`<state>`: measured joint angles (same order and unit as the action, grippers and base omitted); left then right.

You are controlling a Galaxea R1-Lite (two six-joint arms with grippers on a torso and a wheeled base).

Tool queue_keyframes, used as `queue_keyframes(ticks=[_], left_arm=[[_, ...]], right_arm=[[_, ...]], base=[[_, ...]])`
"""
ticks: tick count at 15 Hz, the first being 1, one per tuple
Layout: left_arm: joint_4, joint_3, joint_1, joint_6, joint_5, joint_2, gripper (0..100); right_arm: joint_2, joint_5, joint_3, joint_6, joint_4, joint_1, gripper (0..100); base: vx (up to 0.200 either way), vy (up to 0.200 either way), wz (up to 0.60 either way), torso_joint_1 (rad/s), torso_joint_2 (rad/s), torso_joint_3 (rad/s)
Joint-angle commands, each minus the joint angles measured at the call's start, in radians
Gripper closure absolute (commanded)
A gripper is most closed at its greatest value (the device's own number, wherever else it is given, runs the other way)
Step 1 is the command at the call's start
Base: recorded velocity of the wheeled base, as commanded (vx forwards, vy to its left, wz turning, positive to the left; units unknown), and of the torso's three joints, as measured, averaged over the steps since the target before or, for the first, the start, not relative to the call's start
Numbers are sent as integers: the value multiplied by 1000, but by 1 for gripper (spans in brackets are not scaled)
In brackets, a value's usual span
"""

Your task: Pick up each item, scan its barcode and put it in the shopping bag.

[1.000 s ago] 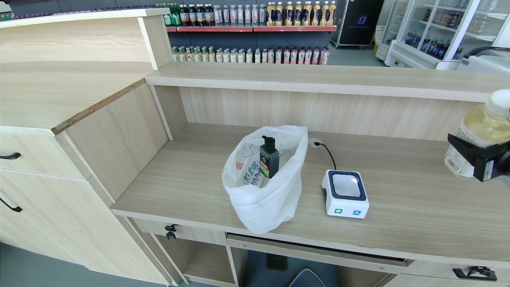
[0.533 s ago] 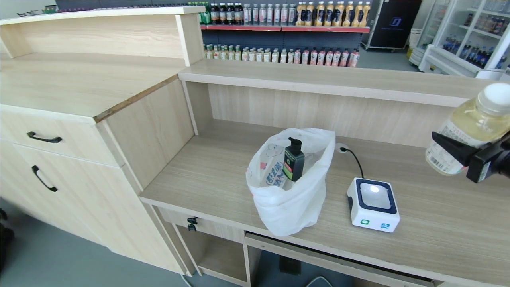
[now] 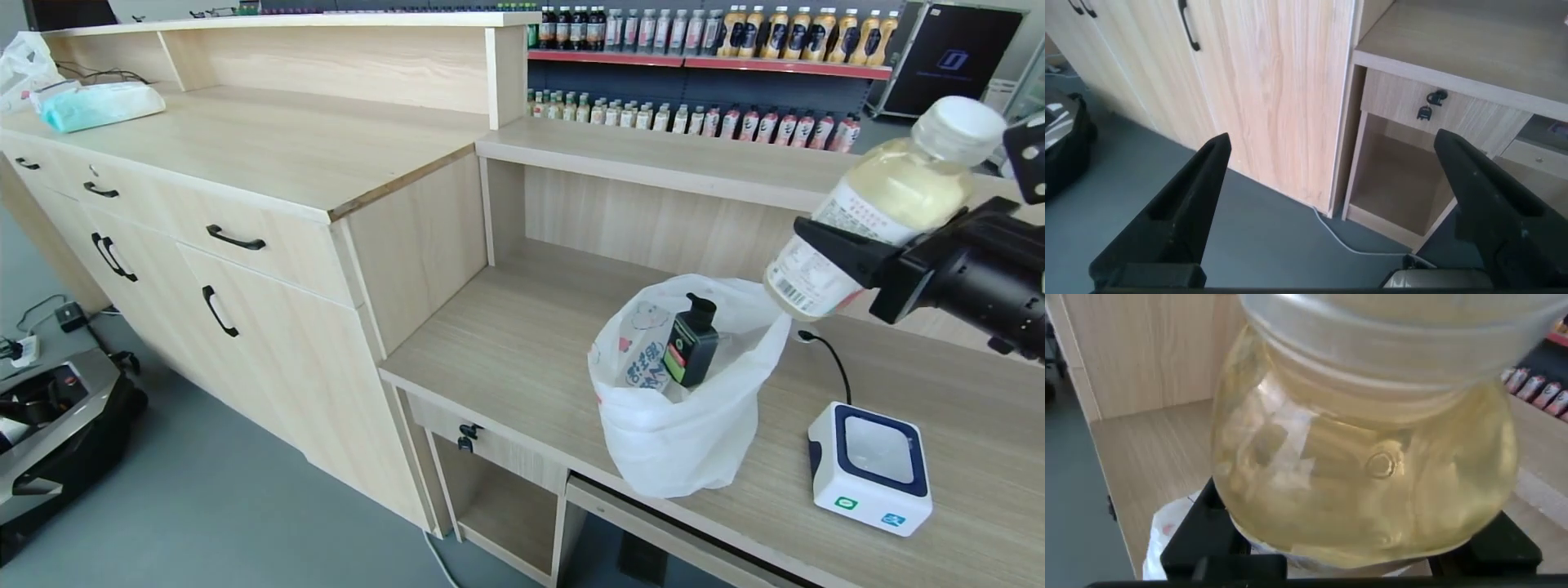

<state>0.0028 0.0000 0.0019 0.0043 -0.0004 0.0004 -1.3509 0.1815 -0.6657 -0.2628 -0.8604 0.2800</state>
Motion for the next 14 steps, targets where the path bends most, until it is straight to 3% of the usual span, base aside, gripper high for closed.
queue_keyframes(ticks=[1,7,10,14], left_arm=[[0,0,0,0,0,0,0],[0,0,0,0,0,0,0],[0,0,0,0,0,0,0],[0,0,0,0,0,0,0]], right_arm=[[-149,9,-2,97,-40,8,100],[-412,15,20,142,-170,-10,100],[-458,88,21,139,-189,-7,100],[-501,90,31,132,-189,-7,100]], base=[[0,0,0,0,0,0],[0,0,0,0,0,0],[0,0,0,0,0,0],[0,0,0,0,0,0]])
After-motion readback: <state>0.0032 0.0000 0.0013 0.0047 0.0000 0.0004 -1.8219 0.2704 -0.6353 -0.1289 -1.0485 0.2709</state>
